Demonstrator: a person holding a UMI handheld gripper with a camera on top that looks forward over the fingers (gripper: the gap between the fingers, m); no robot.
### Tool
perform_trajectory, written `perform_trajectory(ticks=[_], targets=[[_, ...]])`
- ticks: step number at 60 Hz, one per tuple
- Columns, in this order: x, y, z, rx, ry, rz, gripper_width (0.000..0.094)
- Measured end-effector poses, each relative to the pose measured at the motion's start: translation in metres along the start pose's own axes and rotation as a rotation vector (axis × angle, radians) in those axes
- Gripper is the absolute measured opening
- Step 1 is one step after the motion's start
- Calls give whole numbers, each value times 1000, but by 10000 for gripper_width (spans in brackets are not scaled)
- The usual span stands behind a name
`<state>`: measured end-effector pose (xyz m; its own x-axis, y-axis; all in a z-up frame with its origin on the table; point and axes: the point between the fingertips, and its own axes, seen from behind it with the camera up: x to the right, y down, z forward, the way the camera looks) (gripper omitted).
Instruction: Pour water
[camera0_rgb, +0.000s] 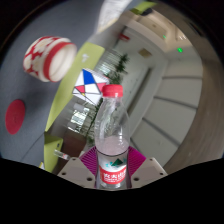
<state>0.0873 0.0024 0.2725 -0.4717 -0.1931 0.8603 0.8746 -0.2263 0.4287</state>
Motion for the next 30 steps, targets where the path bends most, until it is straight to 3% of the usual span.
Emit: perform_trajectory(ticks=[8,12,24,30], targets=[[-32,-57,3,140,16,-247,349],[-51,-57,-6,170,8,-290,349],[-10,-61,7,155,32,-79,349],[22,-32,3,120,27,246,347]])
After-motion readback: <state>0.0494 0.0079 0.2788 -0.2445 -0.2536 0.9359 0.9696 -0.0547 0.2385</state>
